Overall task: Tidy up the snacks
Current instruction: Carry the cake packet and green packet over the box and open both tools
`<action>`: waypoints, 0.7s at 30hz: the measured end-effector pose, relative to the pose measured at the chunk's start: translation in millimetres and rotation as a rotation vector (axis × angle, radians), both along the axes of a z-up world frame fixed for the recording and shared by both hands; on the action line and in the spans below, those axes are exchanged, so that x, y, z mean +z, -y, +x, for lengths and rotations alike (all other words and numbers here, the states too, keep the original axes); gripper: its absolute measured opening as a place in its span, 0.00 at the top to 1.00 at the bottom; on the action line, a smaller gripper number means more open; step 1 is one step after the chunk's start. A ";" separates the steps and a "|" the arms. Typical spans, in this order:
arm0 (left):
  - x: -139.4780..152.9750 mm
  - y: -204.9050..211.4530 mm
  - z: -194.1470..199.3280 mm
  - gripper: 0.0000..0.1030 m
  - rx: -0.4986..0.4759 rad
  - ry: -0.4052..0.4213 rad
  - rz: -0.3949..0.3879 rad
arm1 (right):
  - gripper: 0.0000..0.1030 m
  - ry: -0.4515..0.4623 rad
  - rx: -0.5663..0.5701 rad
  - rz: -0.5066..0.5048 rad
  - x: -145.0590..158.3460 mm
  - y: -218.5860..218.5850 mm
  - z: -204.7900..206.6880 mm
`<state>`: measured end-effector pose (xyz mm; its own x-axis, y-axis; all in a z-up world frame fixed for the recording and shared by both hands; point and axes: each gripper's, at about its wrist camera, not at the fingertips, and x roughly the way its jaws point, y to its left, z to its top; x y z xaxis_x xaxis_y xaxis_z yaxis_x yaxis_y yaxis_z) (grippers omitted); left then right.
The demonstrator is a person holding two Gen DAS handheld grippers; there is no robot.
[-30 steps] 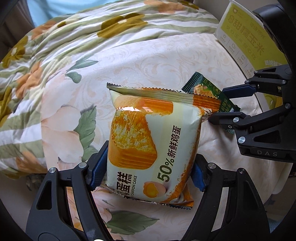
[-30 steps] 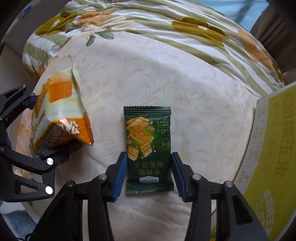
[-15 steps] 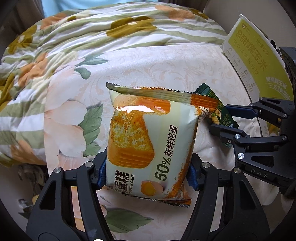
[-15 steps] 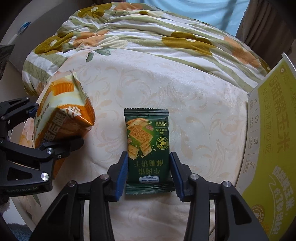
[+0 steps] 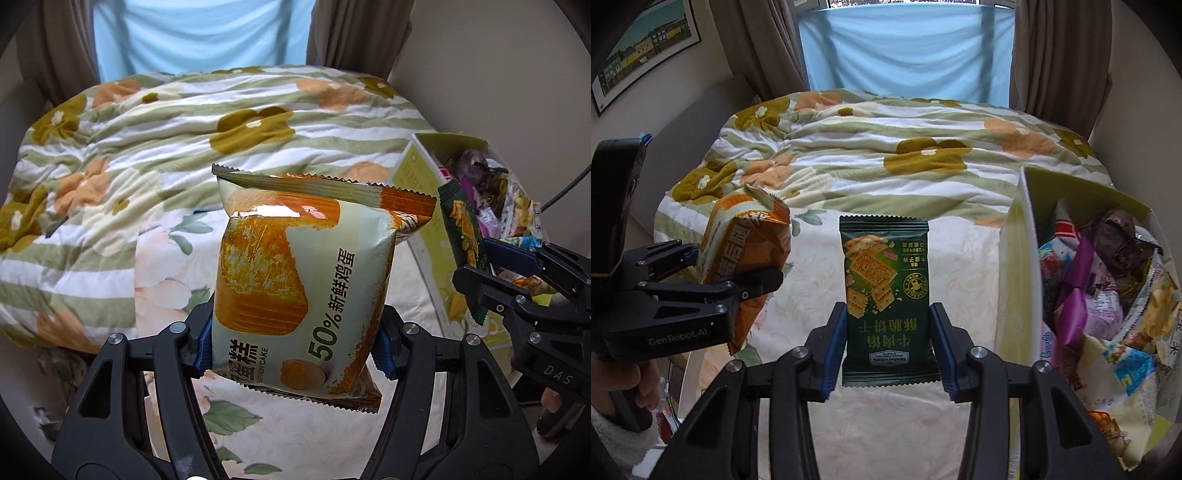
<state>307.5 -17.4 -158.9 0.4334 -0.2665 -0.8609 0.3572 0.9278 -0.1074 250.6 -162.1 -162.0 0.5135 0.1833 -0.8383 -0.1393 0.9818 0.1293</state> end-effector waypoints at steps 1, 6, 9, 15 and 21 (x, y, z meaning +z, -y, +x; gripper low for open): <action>10.0 11.6 -1.0 0.40 -0.013 0.013 -0.007 | 0.61 0.022 -0.017 0.005 12.4 9.0 -3.3; 49.4 82.0 -5.8 0.39 -0.068 0.074 -0.055 | 0.61 0.103 -0.104 0.015 58.6 63.8 -21.0; 59.8 129.6 -4.4 0.39 -0.081 0.084 -0.078 | 0.61 0.146 -0.131 -0.002 76.7 96.6 -30.9; 48.3 226.7 6.8 0.39 -0.103 0.044 -0.073 | 0.61 0.191 -0.166 -0.008 90.0 165.7 -44.4; 23.8 278.2 9.8 0.00 -0.047 -0.006 -0.082 | 0.61 0.178 -0.175 0.013 86.8 227.2 -48.3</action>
